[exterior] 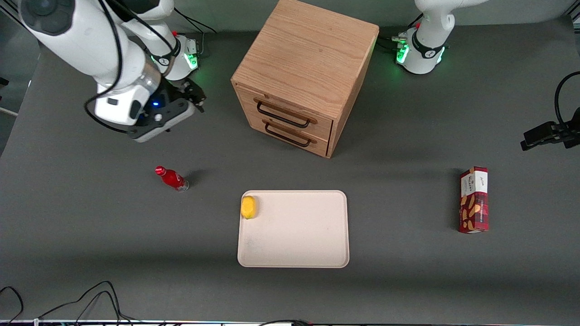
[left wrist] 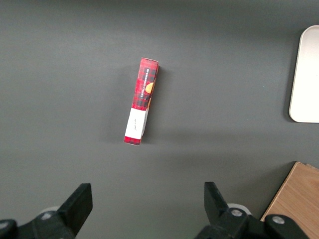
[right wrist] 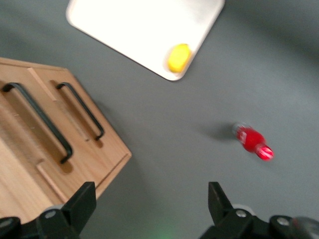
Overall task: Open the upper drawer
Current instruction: 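Move the right gripper to the upper drawer's black handle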
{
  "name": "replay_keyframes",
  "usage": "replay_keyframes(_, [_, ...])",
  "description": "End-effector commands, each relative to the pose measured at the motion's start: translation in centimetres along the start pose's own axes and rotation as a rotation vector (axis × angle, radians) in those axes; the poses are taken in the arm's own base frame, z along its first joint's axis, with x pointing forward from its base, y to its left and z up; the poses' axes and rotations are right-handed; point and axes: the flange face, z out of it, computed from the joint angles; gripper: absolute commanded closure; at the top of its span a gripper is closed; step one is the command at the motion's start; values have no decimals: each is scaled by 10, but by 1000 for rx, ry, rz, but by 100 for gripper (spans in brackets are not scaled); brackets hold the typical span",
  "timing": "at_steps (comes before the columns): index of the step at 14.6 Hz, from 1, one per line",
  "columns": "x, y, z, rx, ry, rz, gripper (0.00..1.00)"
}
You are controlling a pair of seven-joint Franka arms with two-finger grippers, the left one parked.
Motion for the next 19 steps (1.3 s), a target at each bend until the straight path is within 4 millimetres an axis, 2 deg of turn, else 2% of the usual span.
replay_keyframes(1, [22, -12, -1, 73, 29, -194, 0])
replay_keyframes(5, [41, -11, 1, 179, 77, -236, 0])
replay_keyframes(9, [56, -7, 13, 268, 103, -265, 0])
replay_keyframes(12, [70, -3, 34, 304, 94, -268, 0])
replay_keyframes(14, [76, -24, 51, 311, 66, -315, 0])
replay_keyframes(17, [80, -35, 69, 266, 31, -369, 0])
replay_keyframes(18, [79, -60, 76, 235, 16, -449, 0])
replay_keyframes(19, [79, -68, 83, 225, 5, -479, 0])
